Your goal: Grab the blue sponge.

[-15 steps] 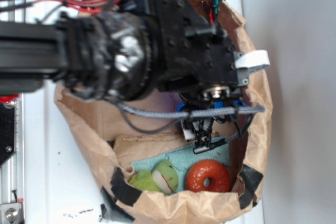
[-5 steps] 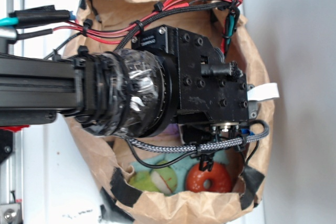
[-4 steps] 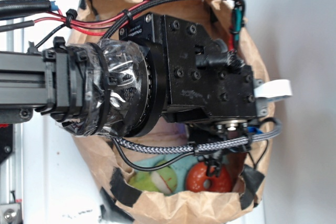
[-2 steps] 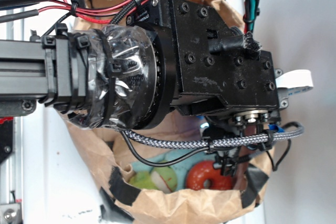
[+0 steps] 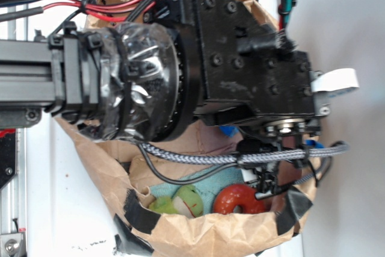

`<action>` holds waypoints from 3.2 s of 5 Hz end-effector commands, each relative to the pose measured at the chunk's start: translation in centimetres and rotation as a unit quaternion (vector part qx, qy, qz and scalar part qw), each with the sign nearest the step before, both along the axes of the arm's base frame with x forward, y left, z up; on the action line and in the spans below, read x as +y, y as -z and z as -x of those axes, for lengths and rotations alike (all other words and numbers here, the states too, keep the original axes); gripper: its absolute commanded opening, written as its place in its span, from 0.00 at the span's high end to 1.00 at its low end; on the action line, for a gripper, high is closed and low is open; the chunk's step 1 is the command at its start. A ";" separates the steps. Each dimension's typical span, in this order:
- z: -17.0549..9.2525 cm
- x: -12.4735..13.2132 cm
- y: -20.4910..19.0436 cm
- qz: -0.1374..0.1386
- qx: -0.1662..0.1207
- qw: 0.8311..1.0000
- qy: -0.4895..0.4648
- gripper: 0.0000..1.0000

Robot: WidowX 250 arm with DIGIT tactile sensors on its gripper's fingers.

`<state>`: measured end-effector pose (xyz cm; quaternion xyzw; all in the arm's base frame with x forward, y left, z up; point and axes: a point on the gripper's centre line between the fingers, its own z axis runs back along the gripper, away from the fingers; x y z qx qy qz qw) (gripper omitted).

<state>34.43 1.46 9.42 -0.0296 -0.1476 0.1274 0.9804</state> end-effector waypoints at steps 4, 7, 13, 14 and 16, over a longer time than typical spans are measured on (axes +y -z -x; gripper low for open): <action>1.2 3.8 -2.4 -0.013 -0.058 0.989 -0.133 0.00; 0.2 1.7 0.6 -0.014 -0.032 0.994 -0.103 0.00; -2.5 0.6 1.5 -0.005 0.011 0.989 -0.145 0.00; -2.7 0.3 2.0 -0.005 0.014 0.989 -0.147 0.00; -1.2 -1.1 3.8 -0.029 0.040 0.990 -0.136 0.03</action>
